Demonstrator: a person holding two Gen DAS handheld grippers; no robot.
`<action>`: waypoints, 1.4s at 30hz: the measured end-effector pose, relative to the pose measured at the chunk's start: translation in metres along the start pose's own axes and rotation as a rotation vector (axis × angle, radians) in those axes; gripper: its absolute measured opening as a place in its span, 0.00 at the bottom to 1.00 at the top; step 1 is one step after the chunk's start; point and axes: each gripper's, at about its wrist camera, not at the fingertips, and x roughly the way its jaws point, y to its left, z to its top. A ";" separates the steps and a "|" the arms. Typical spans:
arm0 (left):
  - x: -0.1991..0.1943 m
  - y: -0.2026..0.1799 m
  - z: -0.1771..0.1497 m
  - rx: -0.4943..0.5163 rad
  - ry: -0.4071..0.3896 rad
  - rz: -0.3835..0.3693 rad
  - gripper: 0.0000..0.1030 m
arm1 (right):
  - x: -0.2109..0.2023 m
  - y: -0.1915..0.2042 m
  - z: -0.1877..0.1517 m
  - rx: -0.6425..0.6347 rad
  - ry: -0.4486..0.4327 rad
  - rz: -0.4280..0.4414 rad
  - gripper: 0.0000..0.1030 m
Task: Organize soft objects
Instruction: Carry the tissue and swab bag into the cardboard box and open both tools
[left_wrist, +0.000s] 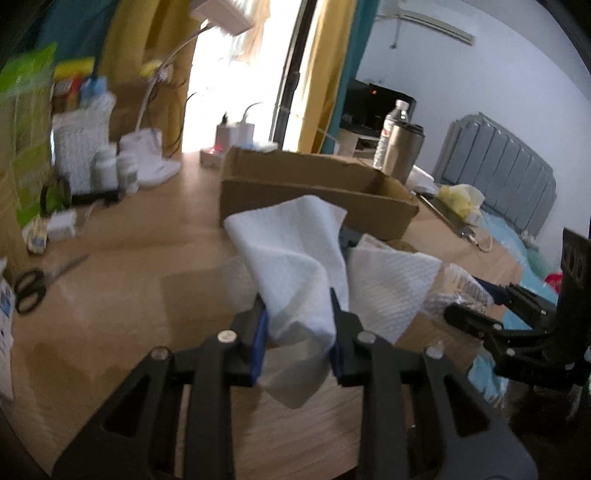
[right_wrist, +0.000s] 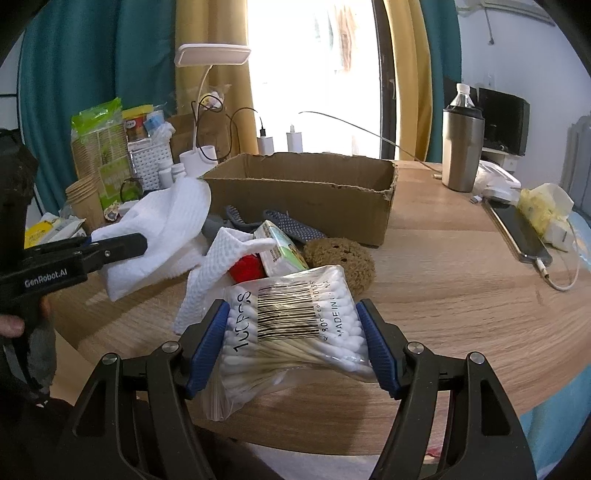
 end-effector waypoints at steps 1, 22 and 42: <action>0.000 0.006 -0.002 -0.015 0.005 0.003 0.36 | 0.000 0.001 0.000 -0.002 0.002 0.001 0.71; 0.002 -0.046 -0.014 0.275 -0.001 0.063 0.73 | 0.006 0.003 -0.004 -0.005 0.024 0.004 0.71; -0.032 -0.039 0.018 0.199 -0.067 -0.013 0.03 | 0.002 -0.001 -0.003 0.009 0.014 -0.004 0.71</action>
